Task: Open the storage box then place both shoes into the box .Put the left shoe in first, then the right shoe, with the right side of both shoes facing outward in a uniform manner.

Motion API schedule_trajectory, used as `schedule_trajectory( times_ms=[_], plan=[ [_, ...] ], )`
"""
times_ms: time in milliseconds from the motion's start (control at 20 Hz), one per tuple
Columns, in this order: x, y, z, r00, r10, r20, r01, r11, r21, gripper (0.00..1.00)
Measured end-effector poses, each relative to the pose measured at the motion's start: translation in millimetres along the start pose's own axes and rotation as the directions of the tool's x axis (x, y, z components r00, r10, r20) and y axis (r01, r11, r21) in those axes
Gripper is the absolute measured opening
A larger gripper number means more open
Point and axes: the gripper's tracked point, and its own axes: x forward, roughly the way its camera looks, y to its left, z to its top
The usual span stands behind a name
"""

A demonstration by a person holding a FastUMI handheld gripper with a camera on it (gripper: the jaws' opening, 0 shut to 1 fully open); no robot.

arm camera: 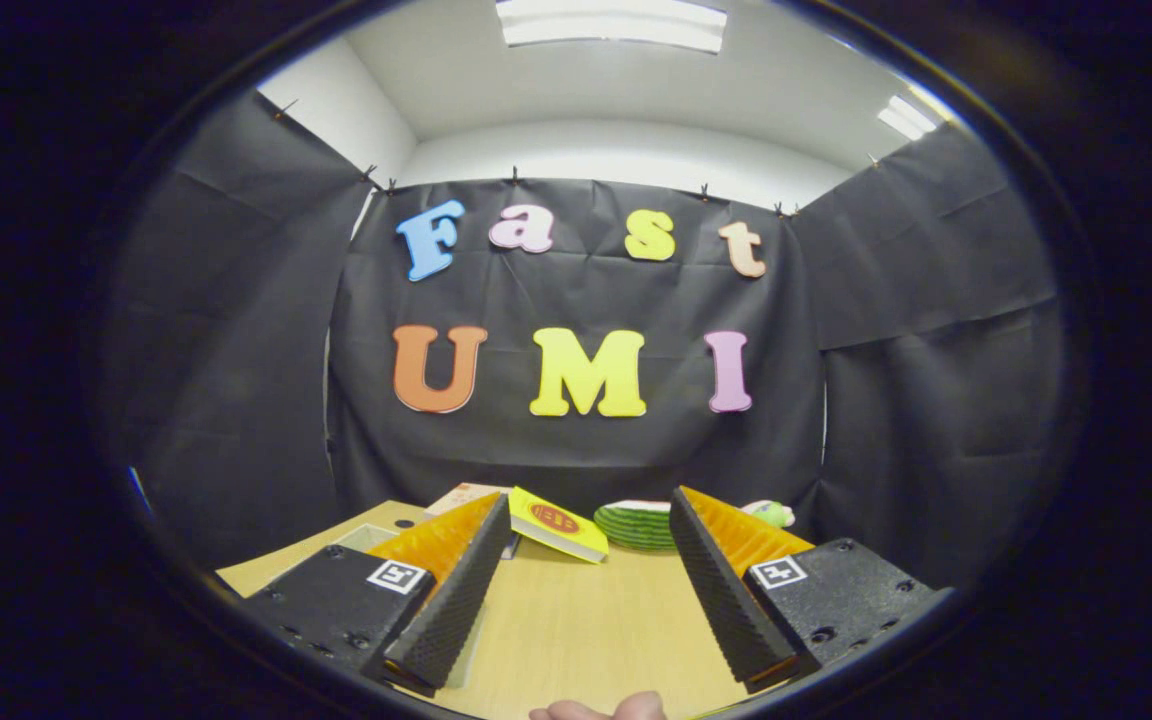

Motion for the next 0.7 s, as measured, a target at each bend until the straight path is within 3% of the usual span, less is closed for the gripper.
schedule_trajectory(
  times_ms=[700],
  plan=[
    [-7.6,3.7,6.2,1.000,0.017,0.004,-0.017,1.000,-0.006,1.00]
  ],
)
